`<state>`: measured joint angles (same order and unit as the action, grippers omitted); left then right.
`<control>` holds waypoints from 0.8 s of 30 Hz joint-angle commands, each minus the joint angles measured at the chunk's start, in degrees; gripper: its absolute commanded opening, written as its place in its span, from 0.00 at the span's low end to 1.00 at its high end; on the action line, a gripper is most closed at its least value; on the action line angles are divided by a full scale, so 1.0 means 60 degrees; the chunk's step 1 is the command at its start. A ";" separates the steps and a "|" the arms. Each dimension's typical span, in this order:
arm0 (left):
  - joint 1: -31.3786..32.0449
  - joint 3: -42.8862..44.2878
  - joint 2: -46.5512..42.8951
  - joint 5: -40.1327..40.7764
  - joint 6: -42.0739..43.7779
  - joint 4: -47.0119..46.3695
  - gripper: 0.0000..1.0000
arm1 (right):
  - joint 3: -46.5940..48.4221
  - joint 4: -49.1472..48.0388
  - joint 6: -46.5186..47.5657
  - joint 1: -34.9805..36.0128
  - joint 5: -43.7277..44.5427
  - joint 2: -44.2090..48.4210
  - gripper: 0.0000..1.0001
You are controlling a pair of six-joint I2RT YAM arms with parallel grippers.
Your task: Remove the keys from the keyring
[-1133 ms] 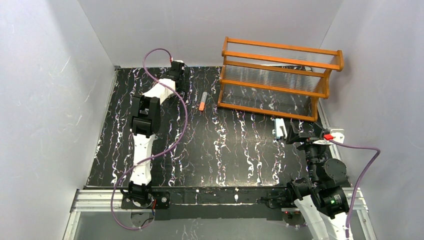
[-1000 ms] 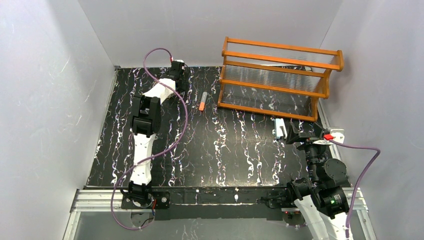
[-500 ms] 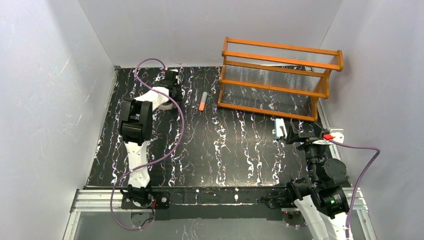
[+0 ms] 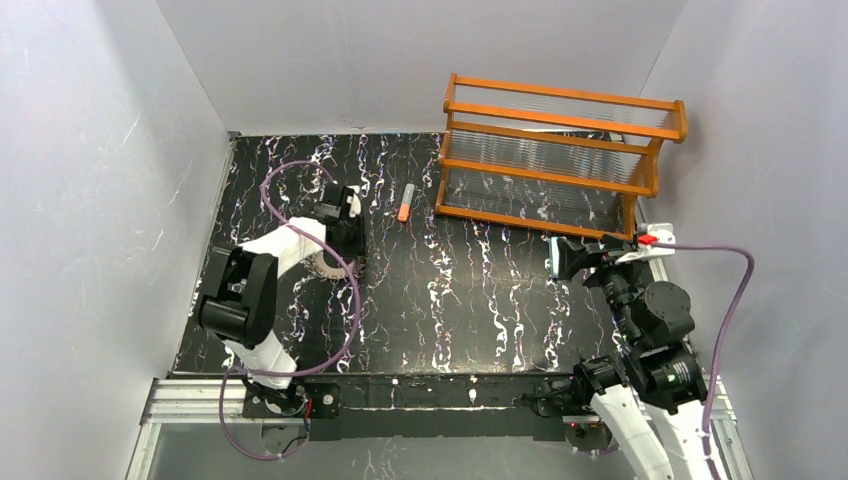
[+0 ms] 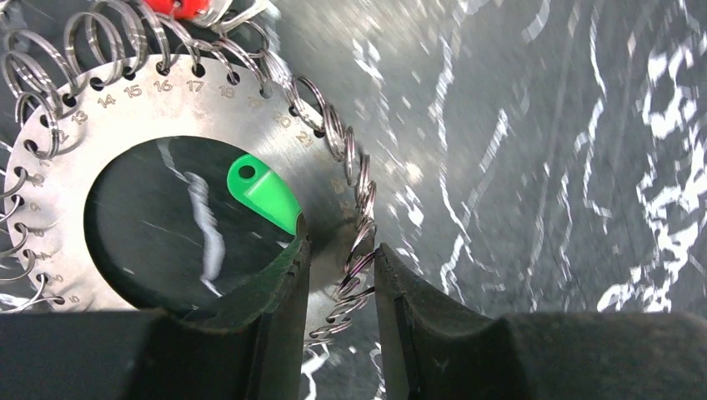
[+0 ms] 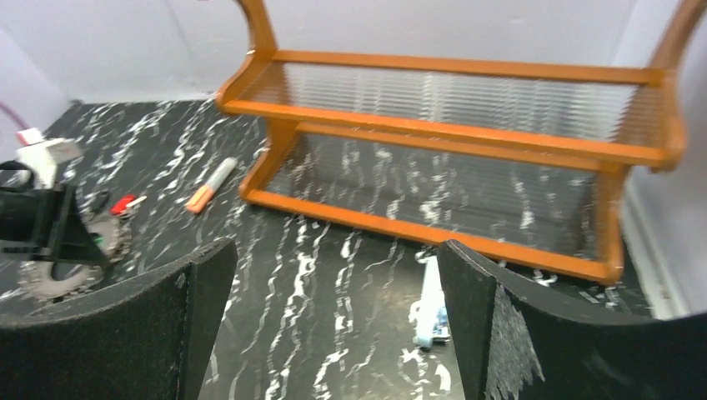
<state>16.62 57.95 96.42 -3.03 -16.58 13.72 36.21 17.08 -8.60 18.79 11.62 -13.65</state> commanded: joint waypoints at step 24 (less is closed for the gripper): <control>0.6455 -0.1995 -0.2344 -0.0511 0.0031 -0.2224 0.20 | -0.1649 -0.2554 -0.4379 0.0046 -0.5791 -0.4390 0.99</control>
<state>53.39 46.17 84.95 -6.00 -18.02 3.64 27.18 9.87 -30.81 18.79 -19.97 -38.94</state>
